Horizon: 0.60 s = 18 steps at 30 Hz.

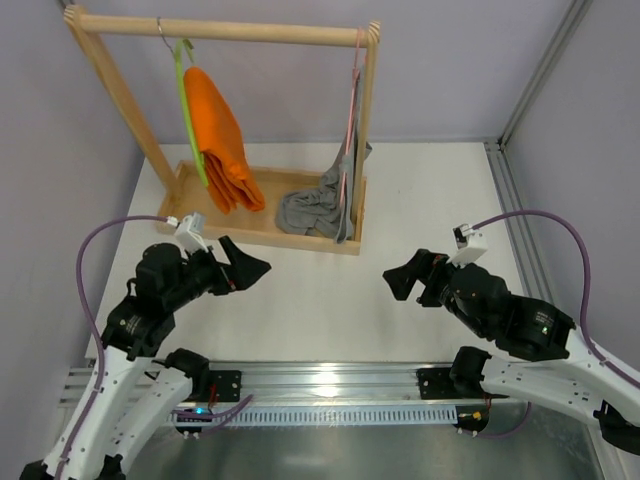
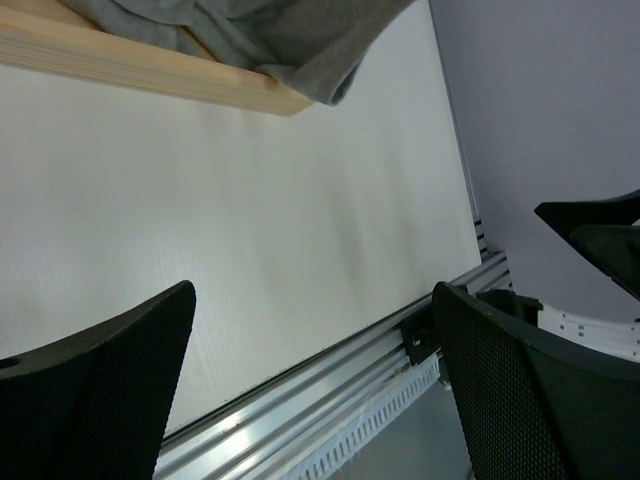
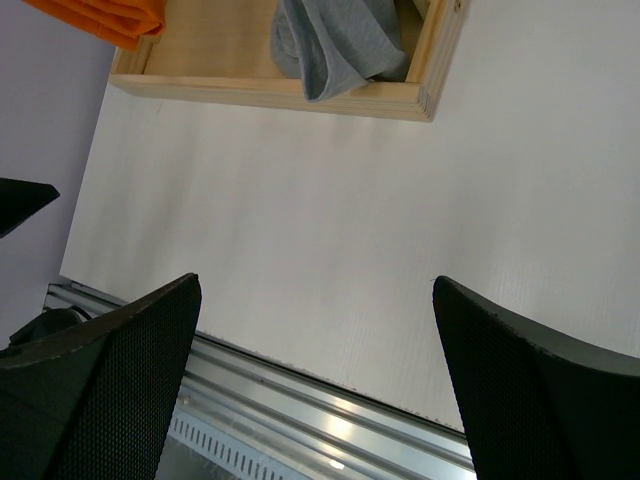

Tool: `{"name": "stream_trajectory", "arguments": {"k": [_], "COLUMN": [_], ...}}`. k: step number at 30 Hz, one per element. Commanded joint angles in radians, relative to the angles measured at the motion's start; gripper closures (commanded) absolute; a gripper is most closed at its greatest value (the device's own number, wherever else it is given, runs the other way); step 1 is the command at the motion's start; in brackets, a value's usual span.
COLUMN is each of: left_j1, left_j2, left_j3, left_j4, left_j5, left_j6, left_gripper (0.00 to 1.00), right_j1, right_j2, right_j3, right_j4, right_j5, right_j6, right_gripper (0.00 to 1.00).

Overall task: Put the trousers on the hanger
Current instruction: Hang the hanger with trousers onto the clothesline

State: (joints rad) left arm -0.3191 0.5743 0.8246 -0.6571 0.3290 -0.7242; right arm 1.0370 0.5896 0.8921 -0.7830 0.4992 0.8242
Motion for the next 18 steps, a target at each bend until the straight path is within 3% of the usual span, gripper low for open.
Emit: {"name": "stream_trajectory", "arguments": {"k": [1,7,10,18], "left_j1": [-0.145,-0.426,-0.507,-0.535], "left_j2": [0.025,0.085,0.093,0.099], "left_j3": [-0.033,-0.019,-0.009,-0.013], "left_j4": [0.15,0.18,0.194,0.212], "left_j5": [-0.109,-0.319,-0.413,-0.389], "left_j6": [-0.052,-0.057,-0.057,-0.055], "left_gripper": [0.0,0.0,0.0,0.0], "right_j1": [0.006,0.005,0.005,0.005], "right_j2": [0.003,-0.031,-0.051,-0.128], "right_j3": [0.018,0.019,0.015,-0.012], "right_j4": [0.025,0.025,0.021,0.022], "right_j5": [0.03,0.029,0.033,0.05], "right_j6": [0.024,0.023,0.009,-0.036], "right_gripper": [0.0,0.0,0.0,0.01]}}
